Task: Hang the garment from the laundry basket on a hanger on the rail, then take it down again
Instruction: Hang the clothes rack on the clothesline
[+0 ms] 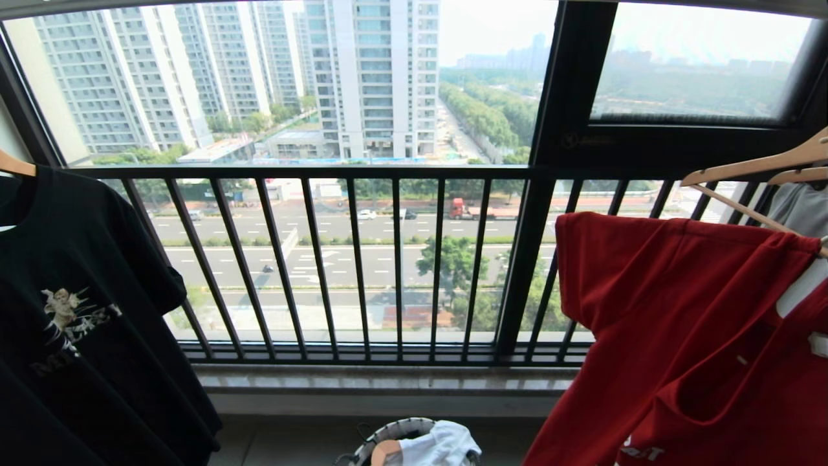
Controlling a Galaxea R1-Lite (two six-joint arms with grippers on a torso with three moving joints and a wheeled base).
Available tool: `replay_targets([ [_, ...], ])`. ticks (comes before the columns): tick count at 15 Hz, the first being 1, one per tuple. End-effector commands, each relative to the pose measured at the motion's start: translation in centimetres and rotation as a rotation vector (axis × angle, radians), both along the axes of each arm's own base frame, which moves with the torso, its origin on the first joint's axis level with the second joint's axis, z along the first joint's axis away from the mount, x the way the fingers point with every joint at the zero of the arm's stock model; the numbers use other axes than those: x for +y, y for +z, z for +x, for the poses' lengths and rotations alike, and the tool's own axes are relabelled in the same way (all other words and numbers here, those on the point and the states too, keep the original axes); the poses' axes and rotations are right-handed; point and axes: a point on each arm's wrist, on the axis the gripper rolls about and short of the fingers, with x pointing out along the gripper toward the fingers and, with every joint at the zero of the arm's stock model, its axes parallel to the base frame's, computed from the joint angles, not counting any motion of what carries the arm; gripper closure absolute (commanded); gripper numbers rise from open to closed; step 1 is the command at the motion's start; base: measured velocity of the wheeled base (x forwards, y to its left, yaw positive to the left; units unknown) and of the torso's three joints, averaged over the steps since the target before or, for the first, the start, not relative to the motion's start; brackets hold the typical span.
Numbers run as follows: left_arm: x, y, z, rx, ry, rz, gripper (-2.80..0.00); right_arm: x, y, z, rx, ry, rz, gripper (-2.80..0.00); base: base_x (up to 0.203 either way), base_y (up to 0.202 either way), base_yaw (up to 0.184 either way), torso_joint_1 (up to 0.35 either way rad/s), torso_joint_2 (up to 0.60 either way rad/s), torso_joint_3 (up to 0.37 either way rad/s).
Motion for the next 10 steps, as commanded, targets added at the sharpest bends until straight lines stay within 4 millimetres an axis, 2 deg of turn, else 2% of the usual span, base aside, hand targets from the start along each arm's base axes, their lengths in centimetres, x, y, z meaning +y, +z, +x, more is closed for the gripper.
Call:
replay_targets([
  [1,0.01,-0.01,0.15,0.006,-0.006,-0.001,0.0,0.03,0.27,0.1,-0.005,0.0,0.0,0.0,0.0,0.0,0.0,0.0,0.0,0.0],
  [10,0.07,-0.12,0.68,0.019,-0.006,-0.001,0.0,0.09,0.67,0.46,-0.014,-0.002,0.001,0.0,0.0,0.0,0.0,0.0,0.0,0.0],
])
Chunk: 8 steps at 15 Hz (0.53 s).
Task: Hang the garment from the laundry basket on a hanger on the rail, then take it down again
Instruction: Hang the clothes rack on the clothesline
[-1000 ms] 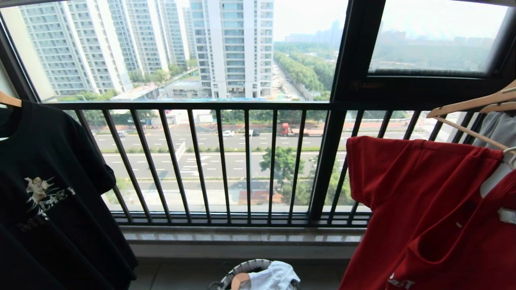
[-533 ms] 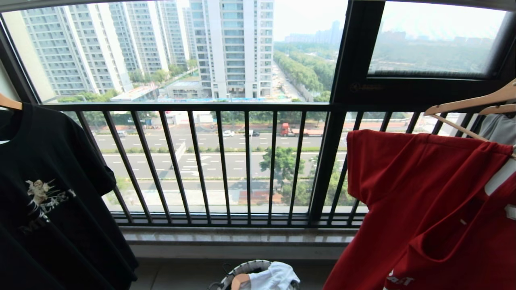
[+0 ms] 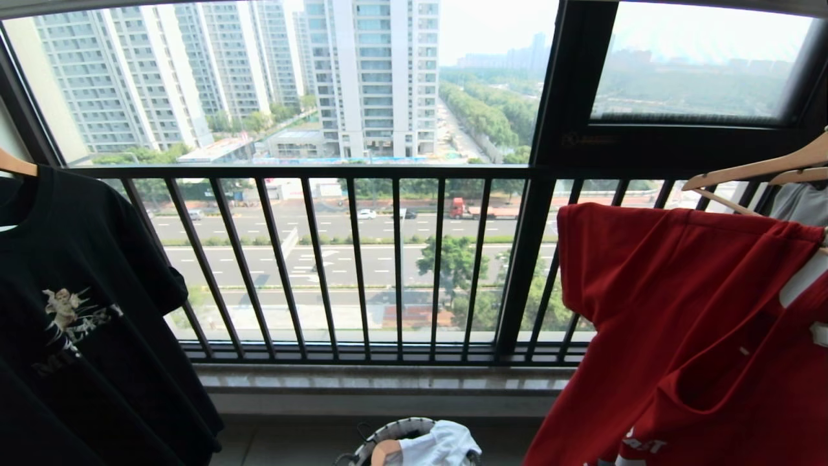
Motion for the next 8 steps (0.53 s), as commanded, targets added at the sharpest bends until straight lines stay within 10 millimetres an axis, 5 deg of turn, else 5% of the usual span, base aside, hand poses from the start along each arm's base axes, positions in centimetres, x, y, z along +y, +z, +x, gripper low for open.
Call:
replay_targets([
  [1,0.1,-0.1,0.5,0.018,-0.006,-0.002,0.0,0.1,0.3,0.4,0.001,0.0,-0.001,0.0,0.0,0.0,0.0,0.0,0.0,0.0],
  [8,0.1,-0.1,0.7,0.021,-0.006,-0.002,0.0,0.4,1.8,1.4,-0.017,0.009,0.0,0.0,0.0,0.0,0.0,0.0,0.0,0.0],
])
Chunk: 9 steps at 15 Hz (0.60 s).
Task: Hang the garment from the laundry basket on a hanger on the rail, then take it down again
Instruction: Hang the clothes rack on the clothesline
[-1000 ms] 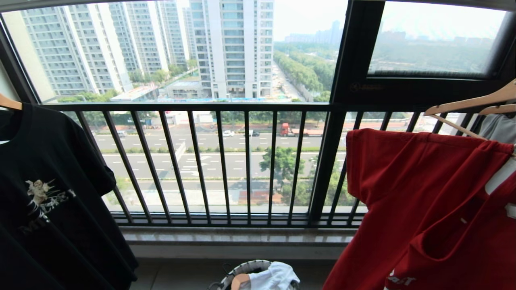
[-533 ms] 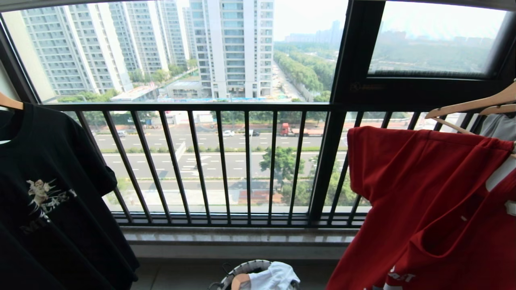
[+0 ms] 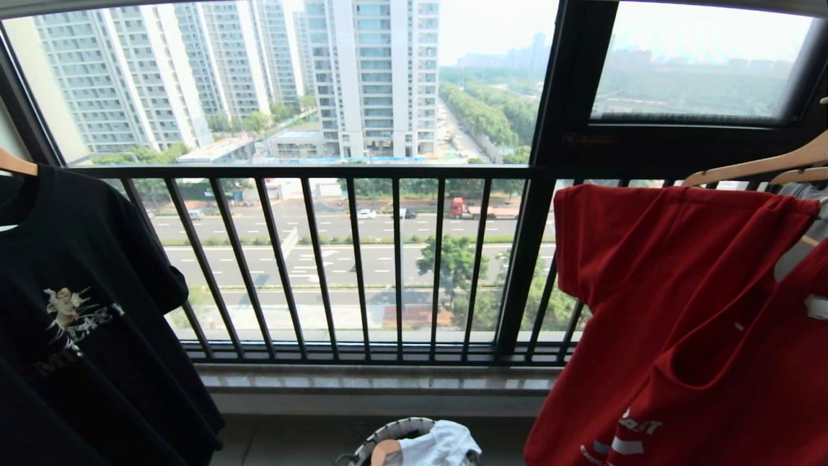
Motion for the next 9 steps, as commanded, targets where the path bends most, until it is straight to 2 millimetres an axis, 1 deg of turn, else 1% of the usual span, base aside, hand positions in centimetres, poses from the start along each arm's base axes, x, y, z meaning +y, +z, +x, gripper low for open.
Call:
replay_targets([
  [1,0.0,0.0,0.2,0.007,-0.006,-0.001,0.0,0.3,0.5,0.4,0.0,0.02,-0.005,0.0,0.0,0.0,0.0,0.0,0.0,0.0],
  [4,0.0,-0.1,0.3,0.012,-0.006,-0.001,0.0,1.2,0.8,0.8,0.001,0.109,-0.017,0.0,0.0,0.0,0.0,0.0,0.0,0.0],
  [7,0.0,-0.1,0.4,0.013,-0.006,-0.002,0.0,2.4,1.3,1.6,0.007,0.178,-0.024,0.0,0.0,0.0,0.0,0.0,0.0,0.0],
  [9,0.1,-0.1,0.6,0.019,-0.006,-0.002,0.0,3.6,1.4,2.6,0.024,0.207,-0.043,0.0,0.0,0.0,0.0,0.0,0.0,0.0],
])
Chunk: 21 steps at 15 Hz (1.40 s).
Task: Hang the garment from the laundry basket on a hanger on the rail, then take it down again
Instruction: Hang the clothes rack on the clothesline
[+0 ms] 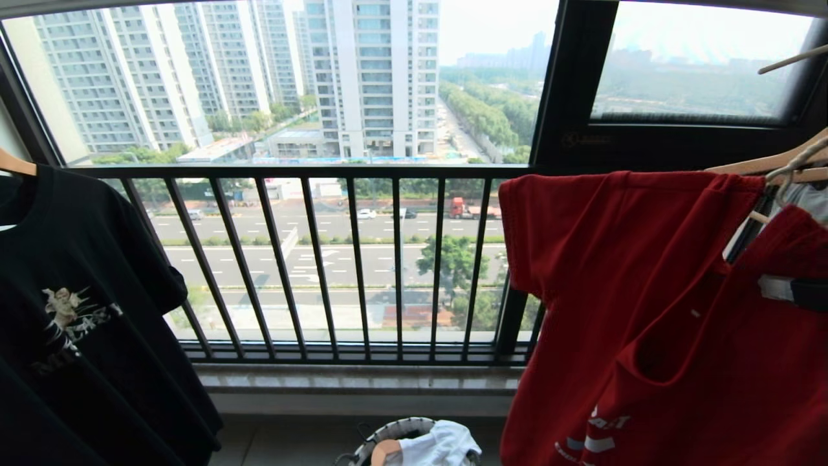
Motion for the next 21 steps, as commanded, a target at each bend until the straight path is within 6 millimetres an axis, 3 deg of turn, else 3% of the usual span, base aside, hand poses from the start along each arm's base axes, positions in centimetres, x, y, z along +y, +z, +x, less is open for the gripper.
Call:
replay_targets([
  [1,0.0,-0.1,0.3,0.008,-0.005,0.0,0.0,1.7,-0.1,1.5,0.03,0.044,-0.027,0.0,0.0,0.0,0.0,0.0,0.0,0.0],
  [5,0.1,-0.1,0.9,0.019,-0.004,0.001,0.0,4.7,0.2,3.0,-0.009,0.095,-0.014,0.0,0.0,0.0,0.0,0.0,0.0,0.0],
  [8,0.1,-0.1,1.0,0.02,-0.003,0.001,0.0,8.6,0.5,4.3,-0.068,0.074,-0.001,0.0,0.0,0.0,0.0,0.0,0.0,0.0],
  [11,0.1,-0.2,1.3,0.028,-0.005,0.0,0.0,11.3,2.2,5.6,-0.126,0.04,0.02,0.0,0.0,0.0,0.0,0.0,0.0,0.0],
  [21,0.2,-0.2,1.5,0.027,-0.002,0.004,0.0,14.5,3.0,7.2,-0.169,0.043,-0.056,0.0,0.0,0.0,0.0,0.0,0.0,0.0],
])
